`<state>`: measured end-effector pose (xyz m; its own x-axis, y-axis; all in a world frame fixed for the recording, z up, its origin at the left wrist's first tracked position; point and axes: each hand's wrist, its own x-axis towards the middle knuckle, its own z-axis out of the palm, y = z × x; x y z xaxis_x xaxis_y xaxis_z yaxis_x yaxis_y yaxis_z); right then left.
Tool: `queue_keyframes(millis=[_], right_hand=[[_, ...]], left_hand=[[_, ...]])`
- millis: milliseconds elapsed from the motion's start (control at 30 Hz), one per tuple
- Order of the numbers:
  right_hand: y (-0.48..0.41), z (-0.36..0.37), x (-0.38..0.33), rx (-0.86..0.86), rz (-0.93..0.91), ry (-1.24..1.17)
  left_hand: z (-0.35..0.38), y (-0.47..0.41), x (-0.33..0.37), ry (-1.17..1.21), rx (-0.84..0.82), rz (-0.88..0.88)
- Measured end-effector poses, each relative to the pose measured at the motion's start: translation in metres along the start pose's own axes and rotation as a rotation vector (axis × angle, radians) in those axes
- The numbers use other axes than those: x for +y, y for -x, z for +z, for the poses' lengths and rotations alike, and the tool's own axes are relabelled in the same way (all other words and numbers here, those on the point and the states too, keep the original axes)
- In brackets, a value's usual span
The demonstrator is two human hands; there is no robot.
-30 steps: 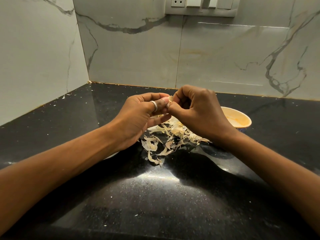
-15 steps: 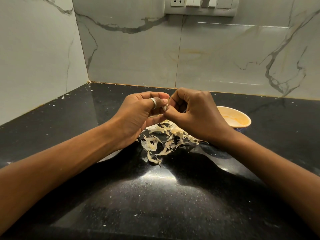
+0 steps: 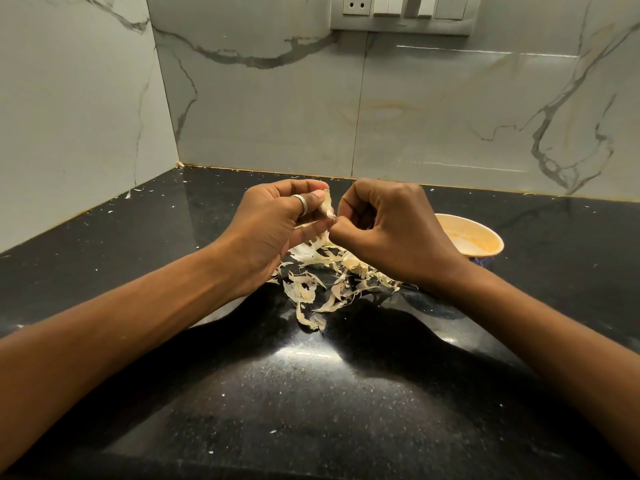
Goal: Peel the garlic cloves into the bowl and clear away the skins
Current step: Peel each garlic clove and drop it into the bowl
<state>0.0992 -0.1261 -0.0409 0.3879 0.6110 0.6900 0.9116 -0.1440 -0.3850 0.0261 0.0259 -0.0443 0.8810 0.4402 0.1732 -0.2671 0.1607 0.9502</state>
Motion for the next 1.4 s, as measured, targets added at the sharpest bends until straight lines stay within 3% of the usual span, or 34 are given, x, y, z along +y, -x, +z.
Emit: queue_keyframes(millis=[133, 967, 1400], right_hand=[[0.0007, -0.0004, -0.0023, -0.005, -0.024, 0.005], [-0.0008, -0.0042, 0.0015, 0.061, 0.005, 0.046], [-0.0024, -0.0021, 0.0041, 0.047, 0.163, 0.011]], left_hand=[[-0.0016, -0.0006, 0.0017, -0.012, 0.047, 0.016], [-0.0021, 0.0007, -0.0027, -0.098, -0.021, 0.06], [-0.0008, 0.0024, -0.0025, -0.098, -0.082, 0.128]])
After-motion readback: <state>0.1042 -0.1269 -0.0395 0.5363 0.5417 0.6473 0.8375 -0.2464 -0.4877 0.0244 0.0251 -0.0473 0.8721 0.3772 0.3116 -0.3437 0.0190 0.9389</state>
